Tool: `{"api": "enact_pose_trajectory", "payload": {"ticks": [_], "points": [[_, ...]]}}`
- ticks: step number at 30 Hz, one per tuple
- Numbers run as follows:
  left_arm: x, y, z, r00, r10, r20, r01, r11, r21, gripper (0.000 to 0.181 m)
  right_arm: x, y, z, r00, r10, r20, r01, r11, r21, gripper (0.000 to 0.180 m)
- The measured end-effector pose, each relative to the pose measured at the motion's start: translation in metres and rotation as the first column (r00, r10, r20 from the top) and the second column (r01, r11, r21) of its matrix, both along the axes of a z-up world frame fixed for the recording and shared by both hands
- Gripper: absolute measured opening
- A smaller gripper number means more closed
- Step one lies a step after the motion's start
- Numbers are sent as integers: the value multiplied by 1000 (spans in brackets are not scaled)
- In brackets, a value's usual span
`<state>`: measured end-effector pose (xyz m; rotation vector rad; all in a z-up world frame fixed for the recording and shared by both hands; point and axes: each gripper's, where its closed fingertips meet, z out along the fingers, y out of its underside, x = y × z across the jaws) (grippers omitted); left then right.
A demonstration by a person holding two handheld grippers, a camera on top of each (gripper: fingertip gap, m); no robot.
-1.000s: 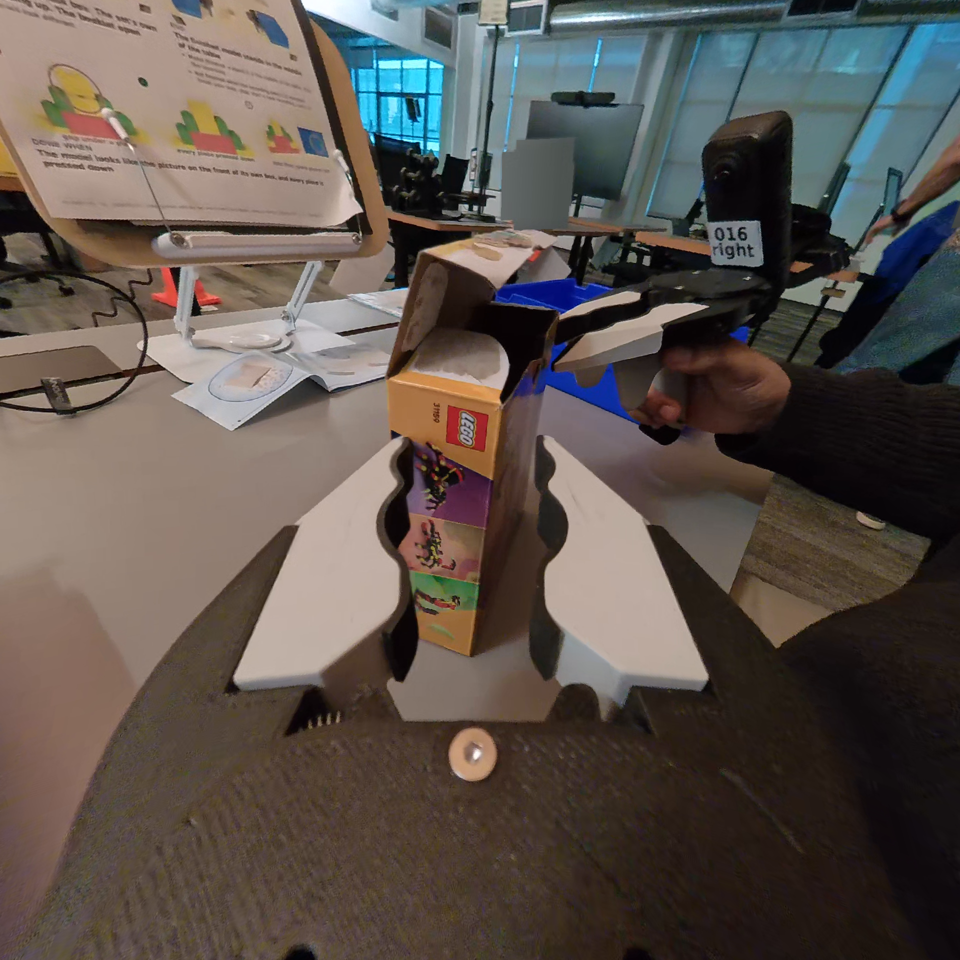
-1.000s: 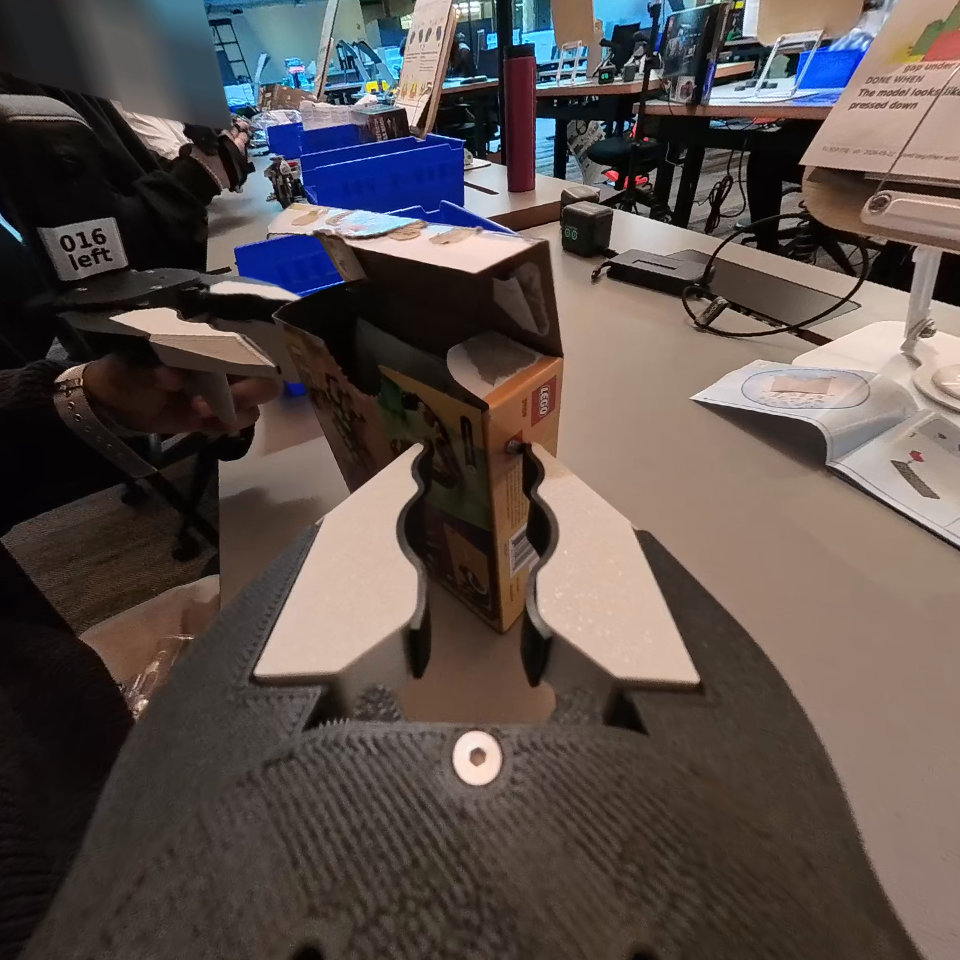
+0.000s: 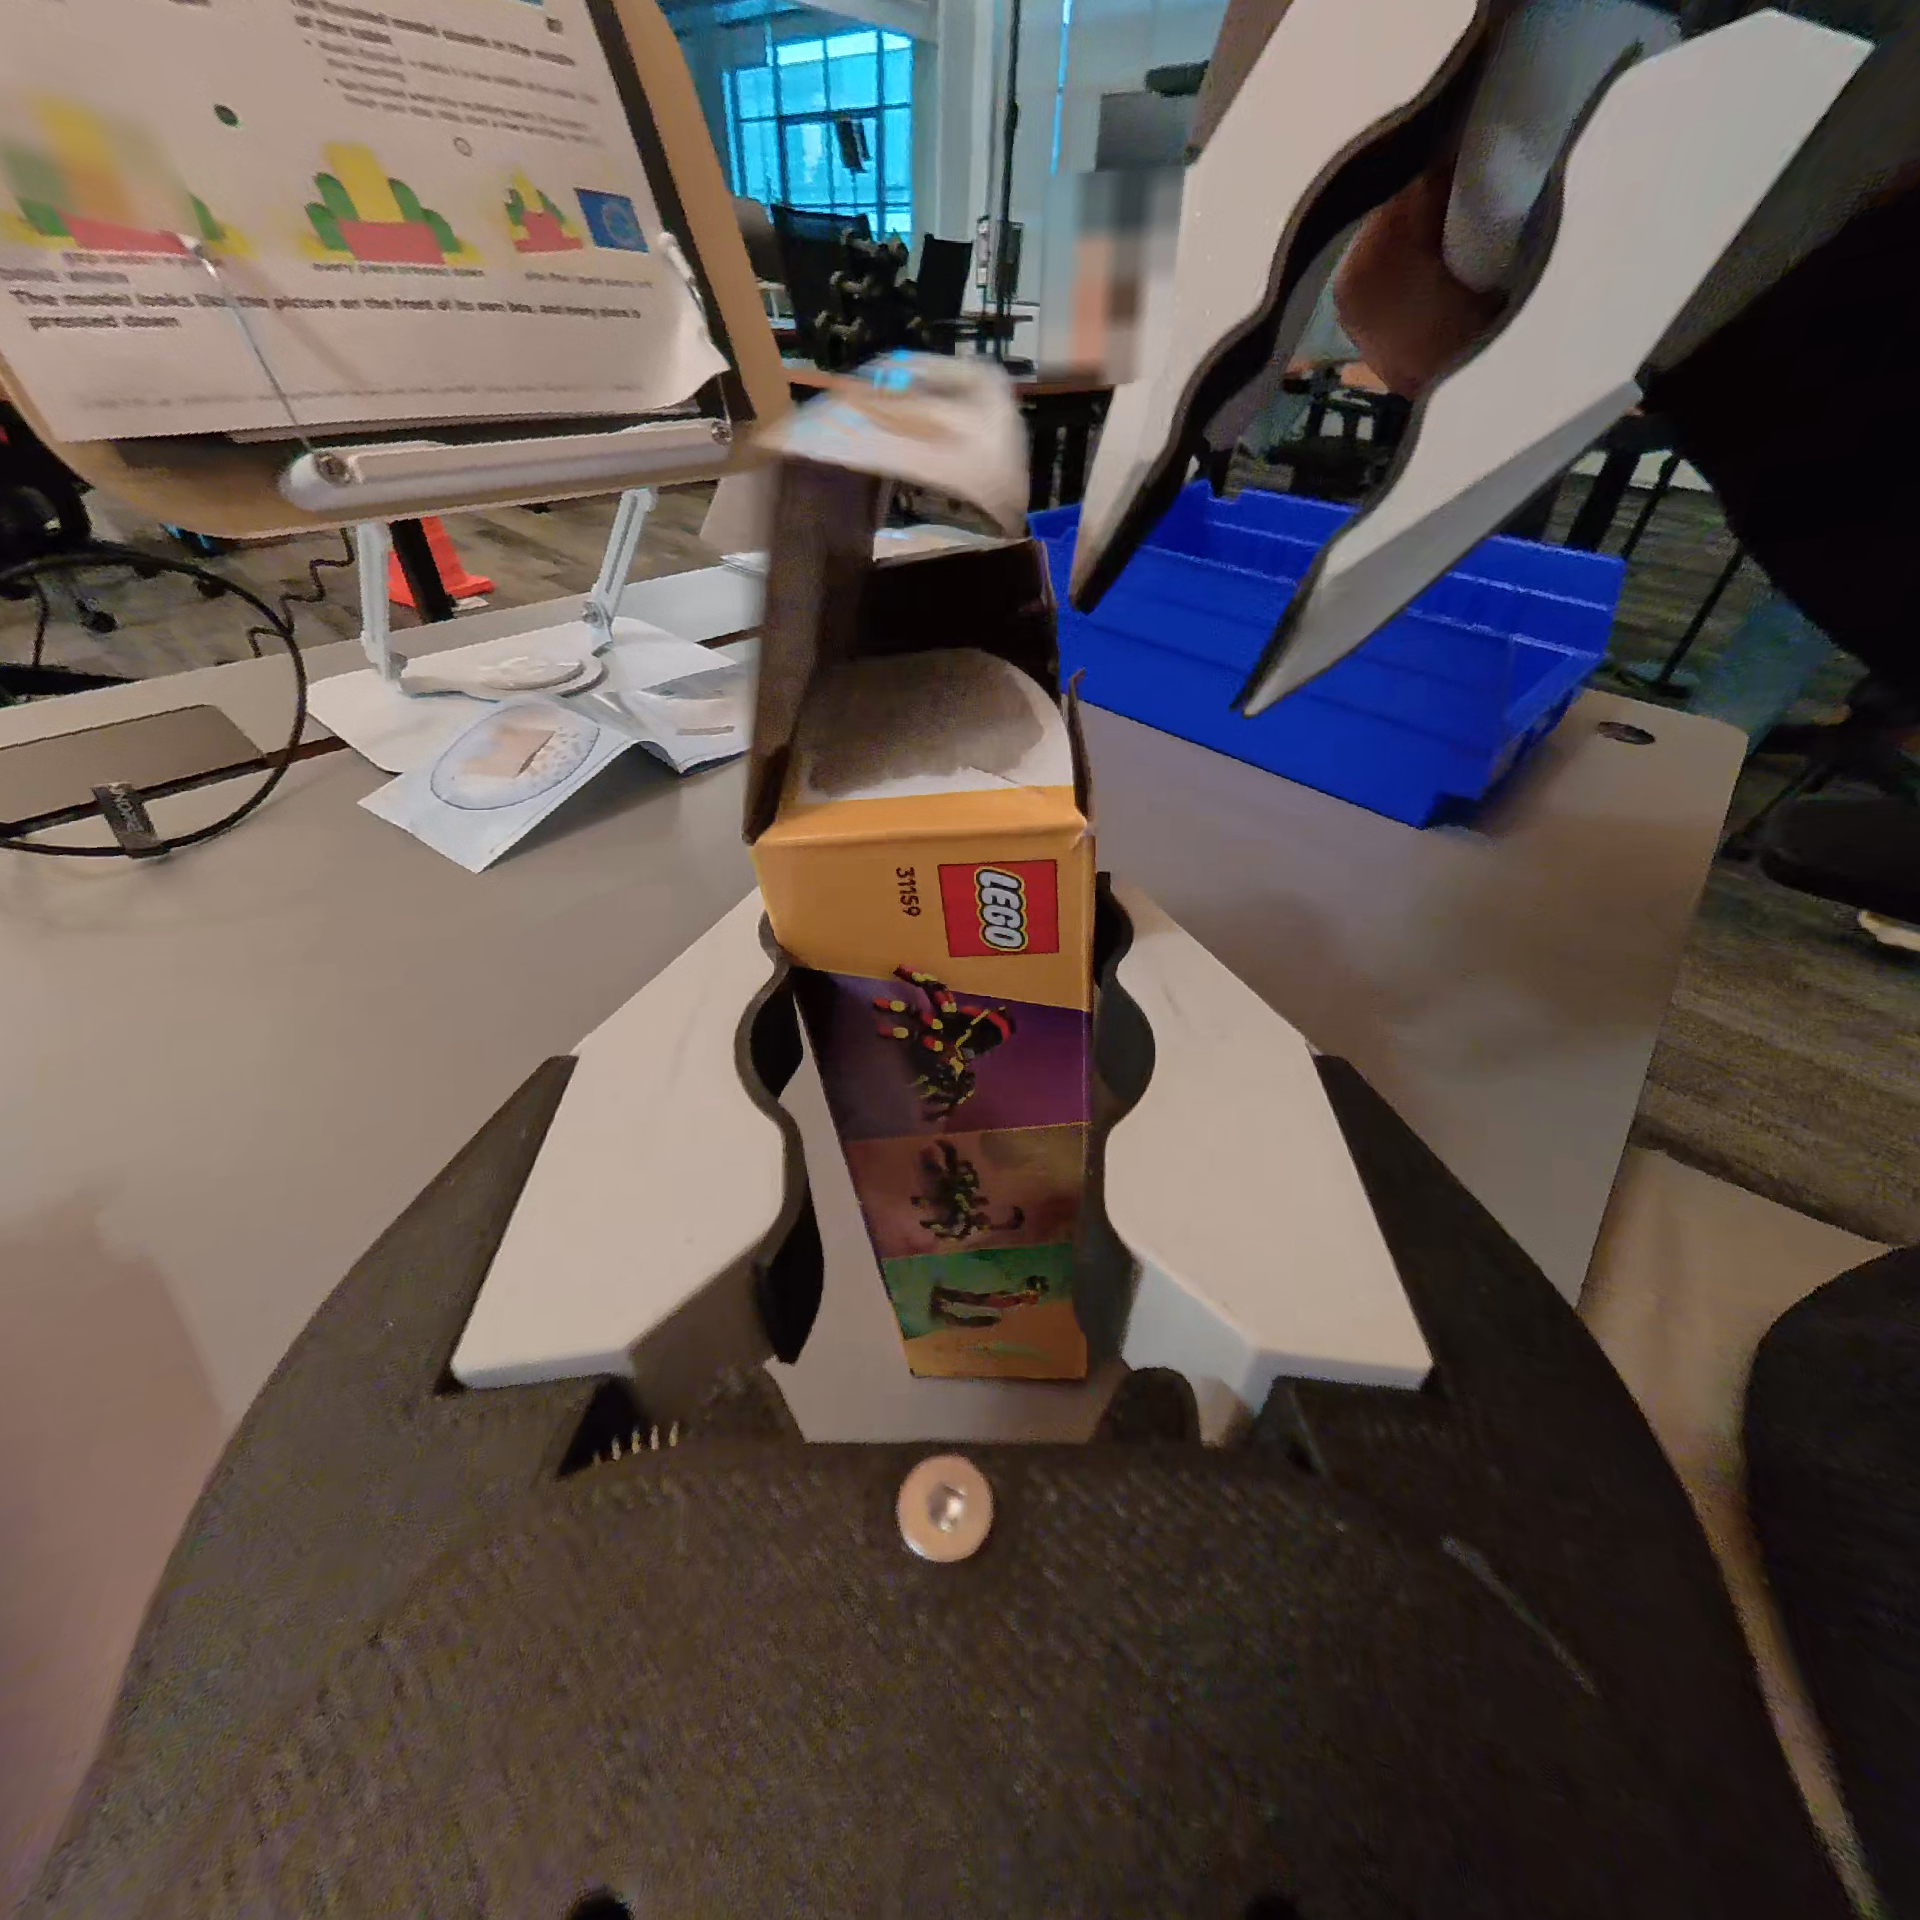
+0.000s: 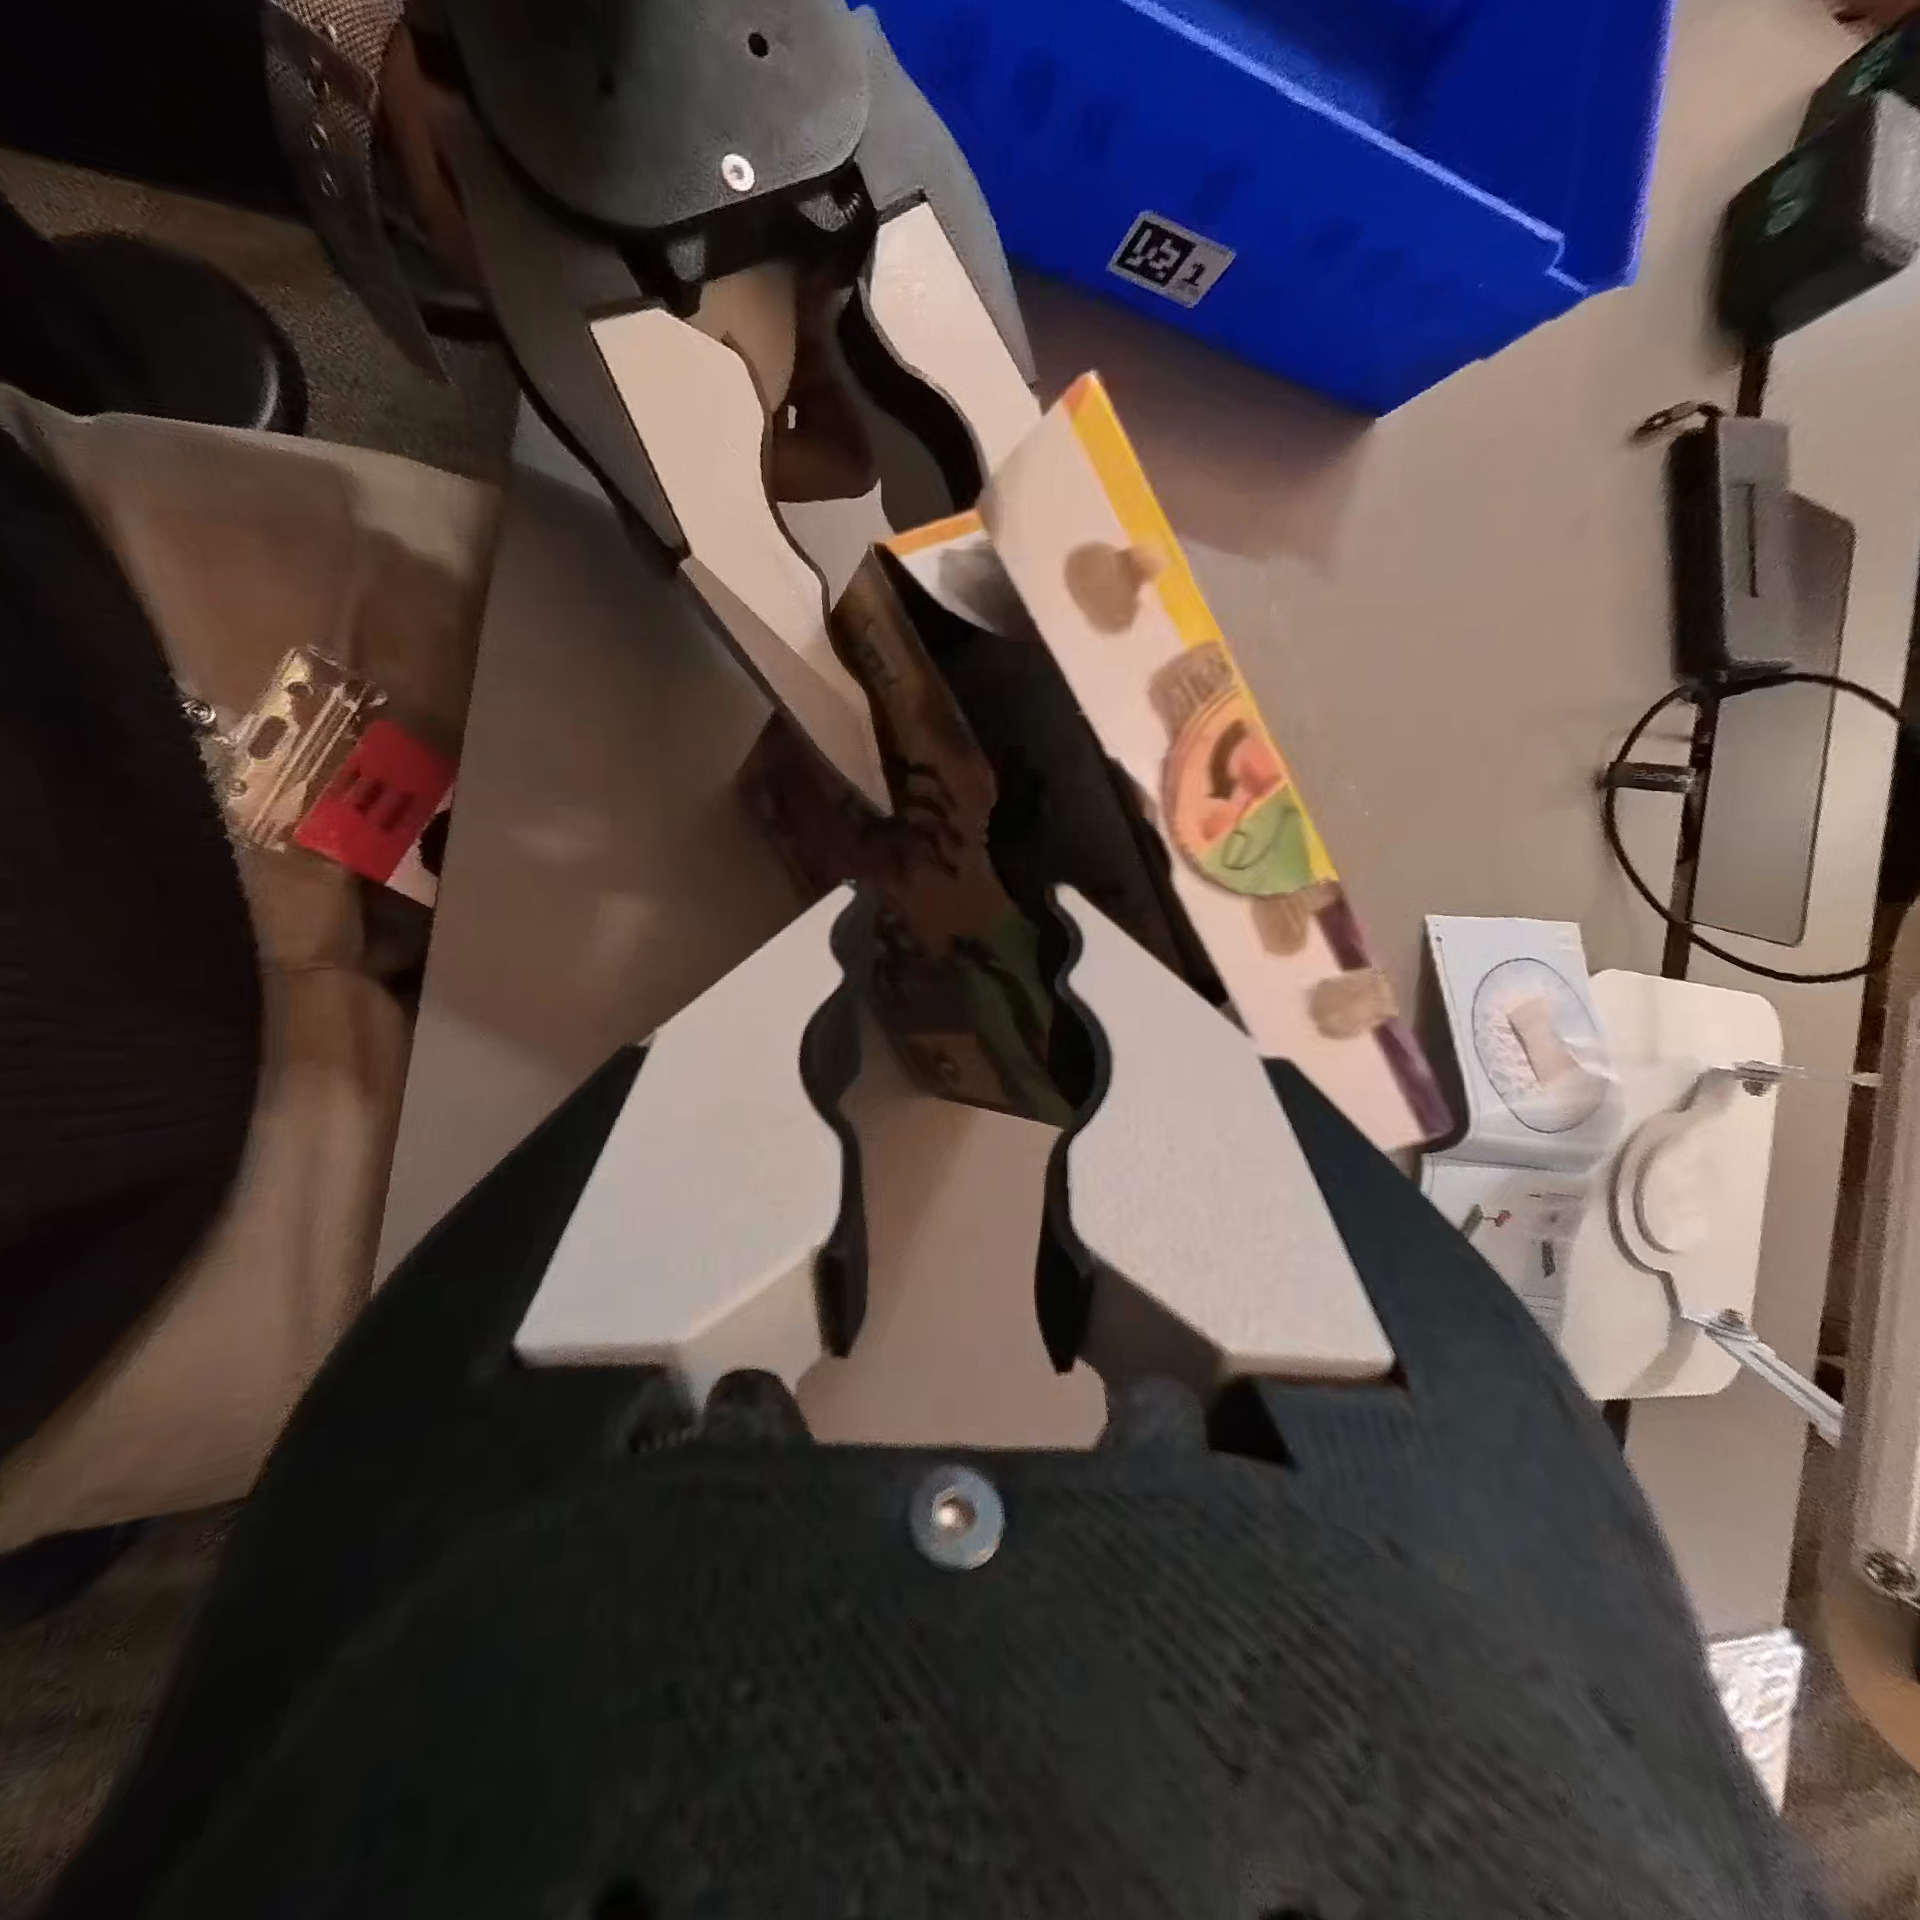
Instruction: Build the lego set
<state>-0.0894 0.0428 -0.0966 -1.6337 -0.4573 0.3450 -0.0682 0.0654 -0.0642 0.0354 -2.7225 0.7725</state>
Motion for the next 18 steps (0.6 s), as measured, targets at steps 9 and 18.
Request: {"api": "enact_pose_trajectory", "payload": {"ticks": [9, 18], "points": [[16, 7, -1, 996, -87, -28, 87, 996, -19, 51, -28, -4, -11, 997, 9, -82, 1, 992, 126, 25], [17, 6, 1, 995, -95, -20, 95, 995, -3, 51, -34, -2, -28, 995, 63, -76, -42, 965, 257, 16]]}}
